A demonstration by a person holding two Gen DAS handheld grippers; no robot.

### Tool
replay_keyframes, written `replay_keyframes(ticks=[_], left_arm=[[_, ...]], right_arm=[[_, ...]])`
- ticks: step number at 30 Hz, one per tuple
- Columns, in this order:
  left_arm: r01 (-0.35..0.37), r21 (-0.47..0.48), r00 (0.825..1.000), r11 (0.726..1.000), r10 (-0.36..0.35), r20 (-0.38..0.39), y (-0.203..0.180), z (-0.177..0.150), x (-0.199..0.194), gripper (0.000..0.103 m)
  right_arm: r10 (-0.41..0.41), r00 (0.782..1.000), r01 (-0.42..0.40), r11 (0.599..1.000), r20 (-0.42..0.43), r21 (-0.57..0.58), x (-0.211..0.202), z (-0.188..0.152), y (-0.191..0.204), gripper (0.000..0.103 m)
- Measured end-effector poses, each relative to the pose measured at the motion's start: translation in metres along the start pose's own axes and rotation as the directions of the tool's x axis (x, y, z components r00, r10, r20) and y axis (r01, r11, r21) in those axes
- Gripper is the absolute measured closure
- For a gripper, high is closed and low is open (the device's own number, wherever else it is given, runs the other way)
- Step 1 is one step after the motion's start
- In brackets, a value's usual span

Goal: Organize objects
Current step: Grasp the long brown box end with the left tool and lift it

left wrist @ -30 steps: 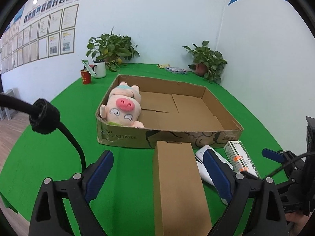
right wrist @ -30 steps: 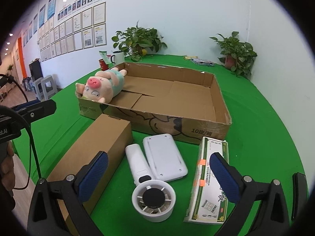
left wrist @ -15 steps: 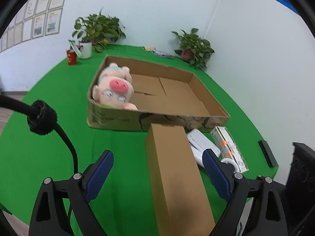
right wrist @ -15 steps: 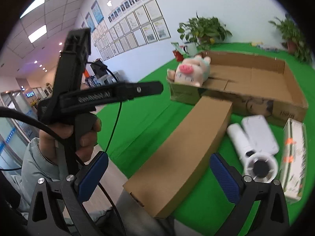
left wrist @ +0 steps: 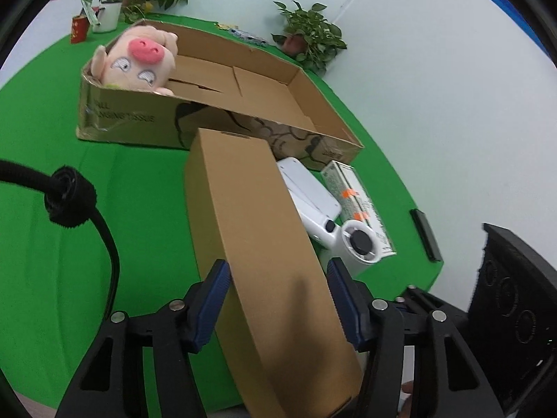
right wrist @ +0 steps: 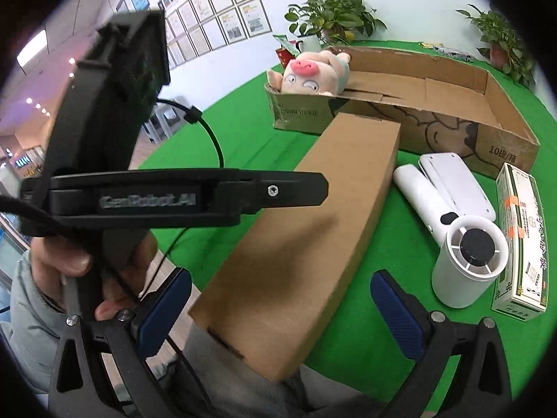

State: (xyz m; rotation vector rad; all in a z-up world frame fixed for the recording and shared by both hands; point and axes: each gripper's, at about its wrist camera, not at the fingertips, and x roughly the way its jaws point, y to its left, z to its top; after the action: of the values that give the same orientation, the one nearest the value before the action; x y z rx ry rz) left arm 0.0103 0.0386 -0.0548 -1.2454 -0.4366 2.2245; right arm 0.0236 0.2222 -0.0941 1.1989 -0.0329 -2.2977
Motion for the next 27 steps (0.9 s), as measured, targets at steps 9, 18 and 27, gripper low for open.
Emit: replay_keyframes(ticks=[9, 18, 27], left_arm=[[0.036, -0.009, 0.999, 0.999, -0.036, -0.021, -0.004, -0.007, 0.016, 0.049], [0.008, -0.057, 1.0, 0.998, -0.008, 0.003, 0.016, -0.009, 0.012, 0.044], [0.023, -0.182, 0.999, 0.983, -0.018, 0.03, 0.05, -0.013, 0.004, 0.037]], right_arm=[[-0.186, 0.982, 0.181, 0.979, -0.044, -0.088, 0.012, -0.008, -0.002, 0.0], [-0.251, 0.968, 0.249, 0.958, 0.003, -0.14, 0.015, -0.006, 0.002, 0.017], [-0.039, 0.999, 0.038, 0.998, 0.004, 0.048, 0.007, 0.004, -0.017, 0.021]])
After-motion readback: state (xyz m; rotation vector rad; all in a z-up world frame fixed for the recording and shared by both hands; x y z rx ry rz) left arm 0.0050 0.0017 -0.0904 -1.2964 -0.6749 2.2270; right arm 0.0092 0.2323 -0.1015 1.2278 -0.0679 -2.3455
